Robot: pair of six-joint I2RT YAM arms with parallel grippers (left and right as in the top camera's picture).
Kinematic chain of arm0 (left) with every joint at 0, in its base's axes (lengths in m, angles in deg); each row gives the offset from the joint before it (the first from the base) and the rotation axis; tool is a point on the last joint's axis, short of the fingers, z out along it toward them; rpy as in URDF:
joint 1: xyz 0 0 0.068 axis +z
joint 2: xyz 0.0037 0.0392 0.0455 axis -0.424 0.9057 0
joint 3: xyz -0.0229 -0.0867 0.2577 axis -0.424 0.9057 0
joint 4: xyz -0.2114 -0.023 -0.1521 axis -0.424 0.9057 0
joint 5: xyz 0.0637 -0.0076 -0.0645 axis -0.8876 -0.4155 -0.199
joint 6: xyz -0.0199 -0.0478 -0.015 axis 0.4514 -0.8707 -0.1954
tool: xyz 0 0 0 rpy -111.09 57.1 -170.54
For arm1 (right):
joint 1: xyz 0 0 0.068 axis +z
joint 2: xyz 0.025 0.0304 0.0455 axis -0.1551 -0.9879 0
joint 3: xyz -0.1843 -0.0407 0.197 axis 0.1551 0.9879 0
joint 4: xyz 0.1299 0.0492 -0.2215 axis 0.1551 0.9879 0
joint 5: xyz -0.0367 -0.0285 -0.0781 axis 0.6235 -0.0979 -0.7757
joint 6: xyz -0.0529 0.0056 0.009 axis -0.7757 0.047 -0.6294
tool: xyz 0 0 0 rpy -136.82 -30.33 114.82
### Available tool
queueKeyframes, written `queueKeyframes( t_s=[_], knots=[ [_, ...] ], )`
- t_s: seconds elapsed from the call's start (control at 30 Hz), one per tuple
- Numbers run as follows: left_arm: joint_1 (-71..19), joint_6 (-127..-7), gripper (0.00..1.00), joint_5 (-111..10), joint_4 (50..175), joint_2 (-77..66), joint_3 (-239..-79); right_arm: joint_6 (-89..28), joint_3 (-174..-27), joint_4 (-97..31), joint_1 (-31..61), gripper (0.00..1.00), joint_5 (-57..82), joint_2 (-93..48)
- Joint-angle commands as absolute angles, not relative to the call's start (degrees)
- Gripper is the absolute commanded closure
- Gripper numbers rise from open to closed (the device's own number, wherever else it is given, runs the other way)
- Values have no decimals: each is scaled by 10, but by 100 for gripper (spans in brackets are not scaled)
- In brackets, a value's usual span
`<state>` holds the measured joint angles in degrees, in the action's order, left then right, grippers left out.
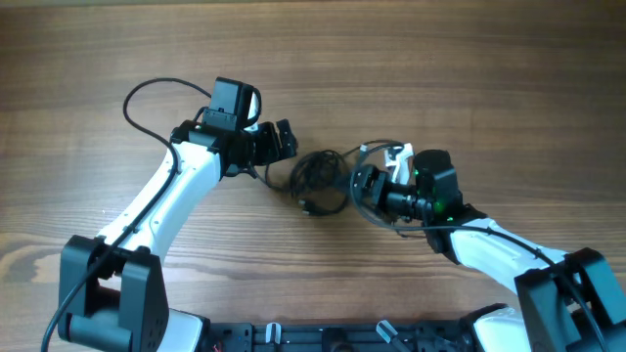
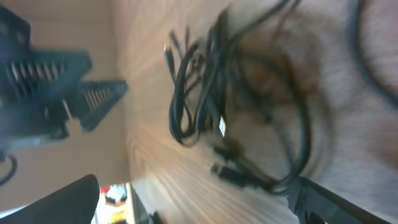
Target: Untangle cables
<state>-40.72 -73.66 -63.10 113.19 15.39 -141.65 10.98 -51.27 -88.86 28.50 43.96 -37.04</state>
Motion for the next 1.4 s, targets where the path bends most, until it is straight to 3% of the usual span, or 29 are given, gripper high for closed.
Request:
queueKeyframes(
  t_s=[0.0,0.07,0.27,0.43,0.6,0.7,0.8,0.97,1.1,1.37],
  knots=[
    [-410,-731,8,-583,1137,160,-1419,76,-514,-889,235,0,432,-358],
    [-410,-730,19,-555,1136,160,-1419,64,-514,-888,211,0,445,-336],
    [-436,-612,34,-431,1117,160,-1419,67,-514,-860,205,0,400,-283],
    [-528,-565,36,-704,1075,170,-1419,42,-514,-776,205,0,385,-279],
    [-576,-566,47,-798,1036,218,-1419,36,-514,-750,205,0,385,-279],
    [-581,-566,67,-834,1038,252,-1419,35,-514,-734,205,0,385,-279],
    [-575,-571,96,-890,1040,268,-1419,34,-514,-720,205,0,385,-279],
    [-556,-615,96,-914,1055,213,-1424,-5,-515,-741,205,1,426,-277],
    [-531,-626,96,-804,1075,116,-1426,-44,-532,-747,205,1,450,-259],
    [-479,-598,96,-622,1102,22,-1426,-5,-552,-792,238,22,467,-249]
  ],
)
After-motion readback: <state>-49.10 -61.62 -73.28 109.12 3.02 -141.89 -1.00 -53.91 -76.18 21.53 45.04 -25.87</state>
